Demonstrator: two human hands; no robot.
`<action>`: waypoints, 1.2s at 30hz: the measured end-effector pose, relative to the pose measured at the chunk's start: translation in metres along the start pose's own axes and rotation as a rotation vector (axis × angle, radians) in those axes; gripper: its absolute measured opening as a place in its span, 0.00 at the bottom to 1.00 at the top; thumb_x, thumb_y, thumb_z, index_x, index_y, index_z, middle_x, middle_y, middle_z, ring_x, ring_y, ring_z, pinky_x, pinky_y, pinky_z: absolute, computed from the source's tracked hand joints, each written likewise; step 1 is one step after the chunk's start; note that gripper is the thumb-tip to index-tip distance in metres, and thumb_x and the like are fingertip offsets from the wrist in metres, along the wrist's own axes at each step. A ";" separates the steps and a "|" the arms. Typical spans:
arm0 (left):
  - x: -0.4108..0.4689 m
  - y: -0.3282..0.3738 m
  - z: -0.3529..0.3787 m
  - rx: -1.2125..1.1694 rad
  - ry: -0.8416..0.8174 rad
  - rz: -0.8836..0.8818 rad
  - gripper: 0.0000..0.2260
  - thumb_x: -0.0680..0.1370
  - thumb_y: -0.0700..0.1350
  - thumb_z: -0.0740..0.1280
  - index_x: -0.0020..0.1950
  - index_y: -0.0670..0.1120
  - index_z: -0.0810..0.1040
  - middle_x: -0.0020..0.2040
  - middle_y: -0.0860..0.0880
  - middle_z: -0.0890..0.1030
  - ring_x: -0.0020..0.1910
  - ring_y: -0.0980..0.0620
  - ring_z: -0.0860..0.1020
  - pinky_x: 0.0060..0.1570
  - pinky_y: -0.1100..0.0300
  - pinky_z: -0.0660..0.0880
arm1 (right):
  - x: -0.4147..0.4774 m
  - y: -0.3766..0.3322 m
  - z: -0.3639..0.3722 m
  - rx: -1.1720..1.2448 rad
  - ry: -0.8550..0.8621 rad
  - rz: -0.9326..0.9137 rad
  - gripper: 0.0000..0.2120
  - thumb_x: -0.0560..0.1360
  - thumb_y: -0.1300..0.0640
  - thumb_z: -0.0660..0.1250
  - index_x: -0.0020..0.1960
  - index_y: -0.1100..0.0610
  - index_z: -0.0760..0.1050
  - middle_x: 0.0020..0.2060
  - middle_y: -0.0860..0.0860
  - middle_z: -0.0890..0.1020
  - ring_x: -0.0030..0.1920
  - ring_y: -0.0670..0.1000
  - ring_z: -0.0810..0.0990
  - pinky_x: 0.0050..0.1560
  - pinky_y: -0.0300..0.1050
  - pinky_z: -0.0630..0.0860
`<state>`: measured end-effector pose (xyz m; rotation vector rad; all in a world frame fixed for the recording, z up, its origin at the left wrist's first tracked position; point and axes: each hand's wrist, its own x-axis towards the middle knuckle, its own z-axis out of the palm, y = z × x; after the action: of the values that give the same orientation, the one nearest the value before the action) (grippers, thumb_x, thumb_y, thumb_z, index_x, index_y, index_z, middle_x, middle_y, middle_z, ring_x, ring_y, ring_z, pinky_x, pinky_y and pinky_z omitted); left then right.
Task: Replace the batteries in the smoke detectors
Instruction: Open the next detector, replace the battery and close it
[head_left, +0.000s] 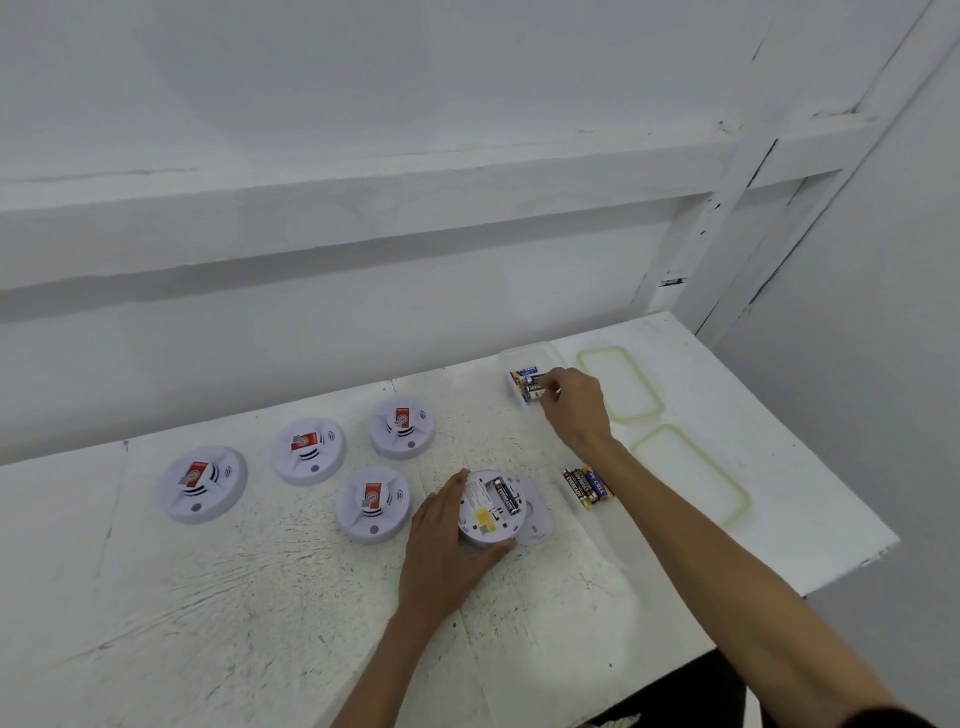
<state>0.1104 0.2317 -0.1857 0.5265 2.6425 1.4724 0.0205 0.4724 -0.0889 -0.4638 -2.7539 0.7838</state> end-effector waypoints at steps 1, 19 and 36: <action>0.001 0.000 0.000 0.001 -0.005 -0.006 0.47 0.69 0.73 0.71 0.80 0.48 0.64 0.76 0.55 0.71 0.74 0.56 0.69 0.73 0.44 0.68 | 0.008 0.002 0.001 -0.022 -0.013 0.008 0.12 0.76 0.67 0.62 0.55 0.62 0.82 0.50 0.59 0.83 0.49 0.59 0.80 0.48 0.50 0.77; 0.003 0.001 0.002 0.045 0.044 0.047 0.44 0.70 0.74 0.68 0.78 0.49 0.65 0.74 0.59 0.70 0.72 0.62 0.68 0.74 0.49 0.66 | 0.052 0.008 0.036 -0.603 -0.254 -0.158 0.20 0.74 0.70 0.67 0.64 0.58 0.72 0.59 0.54 0.73 0.60 0.55 0.72 0.41 0.44 0.68; 0.002 0.001 0.003 0.080 0.090 0.101 0.42 0.72 0.74 0.67 0.78 0.48 0.67 0.73 0.52 0.74 0.72 0.56 0.72 0.73 0.47 0.68 | 0.057 0.005 0.046 -0.593 -0.269 -0.091 0.16 0.82 0.60 0.58 0.68 0.57 0.69 0.59 0.56 0.74 0.61 0.56 0.71 0.42 0.46 0.69</action>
<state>0.1097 0.2352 -0.1863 0.6239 2.7927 1.4548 -0.0451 0.4761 -0.1214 -0.3480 -3.2130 -0.0166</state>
